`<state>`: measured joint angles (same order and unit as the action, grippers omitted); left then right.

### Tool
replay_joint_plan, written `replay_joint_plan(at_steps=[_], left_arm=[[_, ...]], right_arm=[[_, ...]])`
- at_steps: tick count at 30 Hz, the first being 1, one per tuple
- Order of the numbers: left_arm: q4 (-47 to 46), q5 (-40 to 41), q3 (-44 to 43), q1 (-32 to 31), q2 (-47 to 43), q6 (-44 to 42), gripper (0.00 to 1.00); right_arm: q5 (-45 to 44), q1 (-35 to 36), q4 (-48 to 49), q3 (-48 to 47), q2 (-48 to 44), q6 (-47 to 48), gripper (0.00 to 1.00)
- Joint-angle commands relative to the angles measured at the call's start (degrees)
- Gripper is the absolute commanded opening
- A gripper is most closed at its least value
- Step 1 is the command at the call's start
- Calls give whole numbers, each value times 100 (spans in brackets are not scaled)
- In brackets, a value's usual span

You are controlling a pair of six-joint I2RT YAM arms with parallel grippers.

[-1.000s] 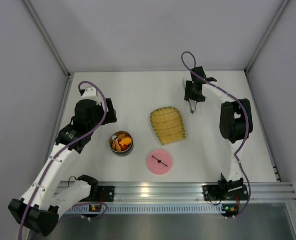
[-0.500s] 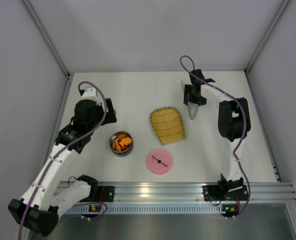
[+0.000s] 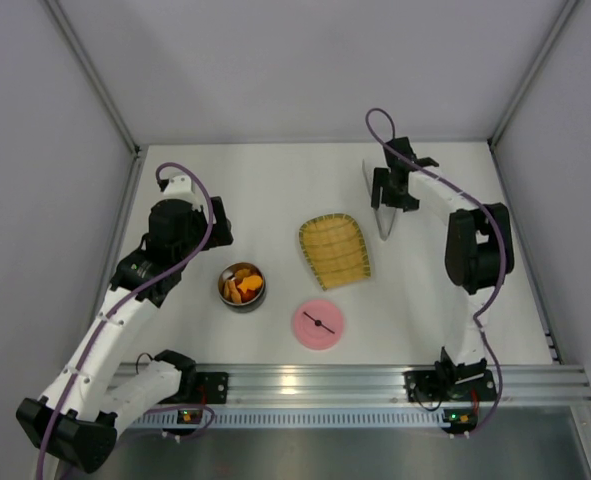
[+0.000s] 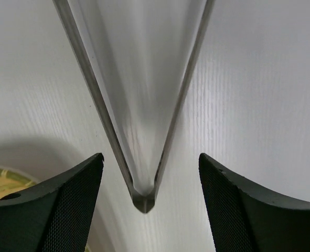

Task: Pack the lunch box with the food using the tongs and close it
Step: Place the clamp at the center of the board, then pick up the box lid from the center of the board.

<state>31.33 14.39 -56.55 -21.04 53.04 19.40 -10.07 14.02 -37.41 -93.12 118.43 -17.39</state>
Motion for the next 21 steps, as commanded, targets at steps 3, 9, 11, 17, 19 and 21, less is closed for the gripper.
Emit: replay_joint_plan(at_steps=[3,9,11,17,19,21], left_arm=[[-110,11,13,38,-21,-6,99],[-119,-7,13,30,-21,-6,99],[-119,2,13,30,-30,-6,99],[-110,-7,13,38,-39,2,98],[-118,-7,13,38,-39,-6,98],[-110,11,13,38,-39,3,99]], right_arm=[[-355,39,-12,284,-1629,-89,73],[-6,468,154,1284,-3112,-98,73],[83,889,321,2030,-3561,-255,71],[-179,2761,937,3631,-4890,-590,60],[-364,3500,981,3897,-5101,-774,58],[-775,4087,902,4135,-5190,-923,58]])
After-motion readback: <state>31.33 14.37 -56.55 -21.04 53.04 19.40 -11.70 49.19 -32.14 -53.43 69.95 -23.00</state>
